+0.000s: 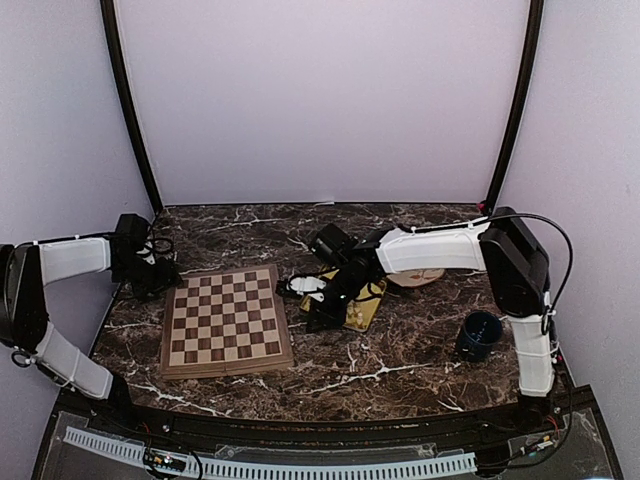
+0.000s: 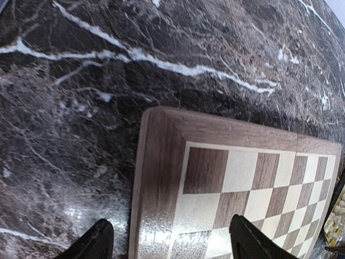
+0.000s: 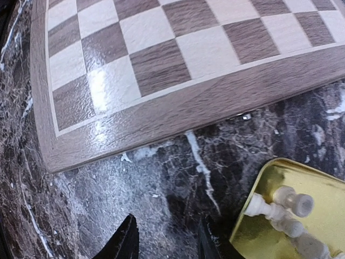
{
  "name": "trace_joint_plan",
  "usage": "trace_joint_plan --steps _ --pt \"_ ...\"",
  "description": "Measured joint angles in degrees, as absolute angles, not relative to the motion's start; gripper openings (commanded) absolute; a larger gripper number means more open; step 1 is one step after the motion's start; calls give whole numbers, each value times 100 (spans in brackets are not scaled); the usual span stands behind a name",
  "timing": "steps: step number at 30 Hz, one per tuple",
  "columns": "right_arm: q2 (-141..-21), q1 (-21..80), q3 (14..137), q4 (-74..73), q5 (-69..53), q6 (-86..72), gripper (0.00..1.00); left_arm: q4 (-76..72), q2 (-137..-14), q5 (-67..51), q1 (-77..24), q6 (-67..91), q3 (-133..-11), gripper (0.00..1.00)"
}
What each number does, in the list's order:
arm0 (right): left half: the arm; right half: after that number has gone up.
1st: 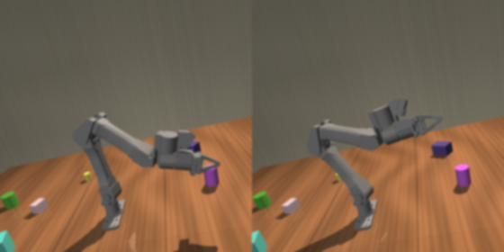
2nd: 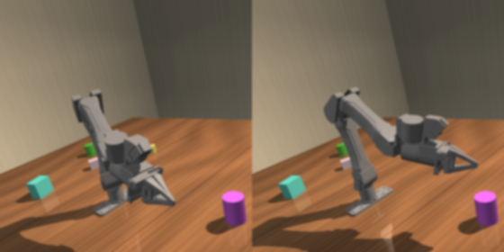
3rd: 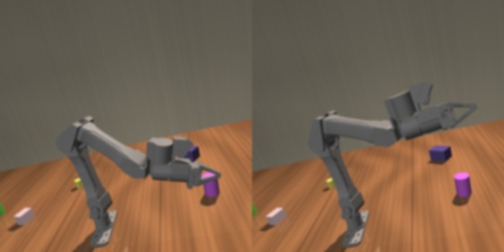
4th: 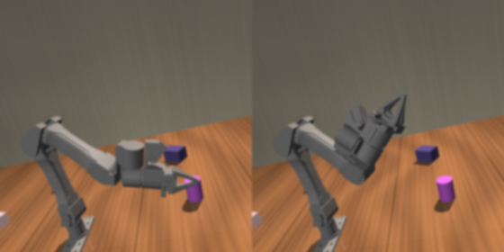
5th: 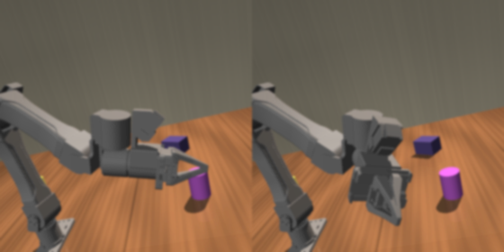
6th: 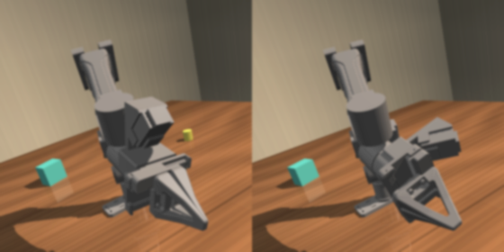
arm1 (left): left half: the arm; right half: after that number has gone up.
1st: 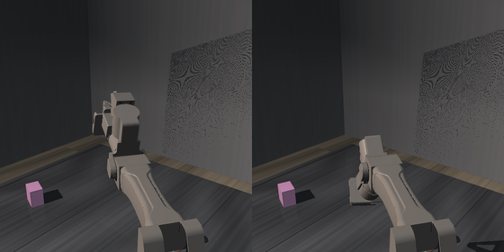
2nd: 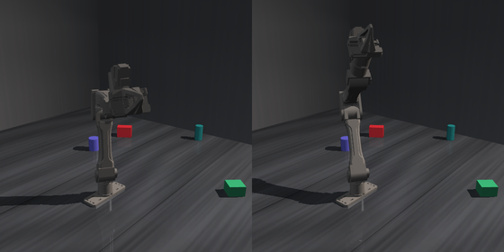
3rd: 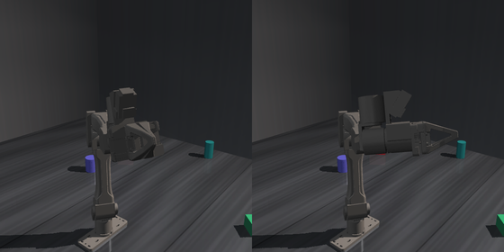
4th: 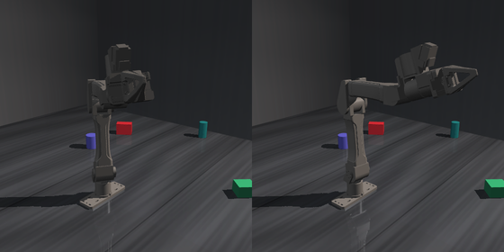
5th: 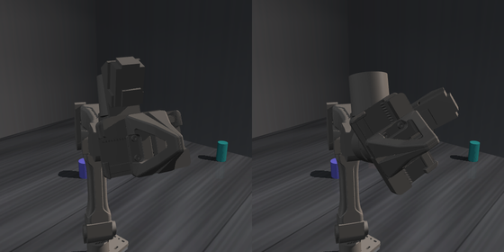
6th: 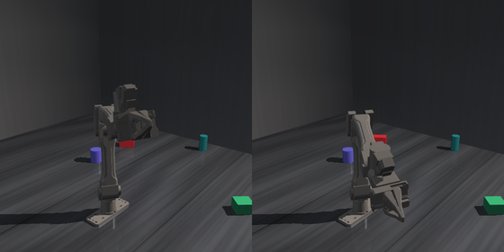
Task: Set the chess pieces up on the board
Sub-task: Adjust the chessboard at the center of the board.
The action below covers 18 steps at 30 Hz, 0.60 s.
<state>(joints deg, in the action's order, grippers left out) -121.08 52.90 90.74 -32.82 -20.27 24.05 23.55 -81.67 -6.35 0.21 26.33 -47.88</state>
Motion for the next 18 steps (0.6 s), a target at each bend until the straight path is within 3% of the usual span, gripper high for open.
trace_joint_plan --steps 18 --pt "-12840 6095 9721 -3677 -1822 3129 36 1516 -9518 -1710 49 2462 -5137 63"
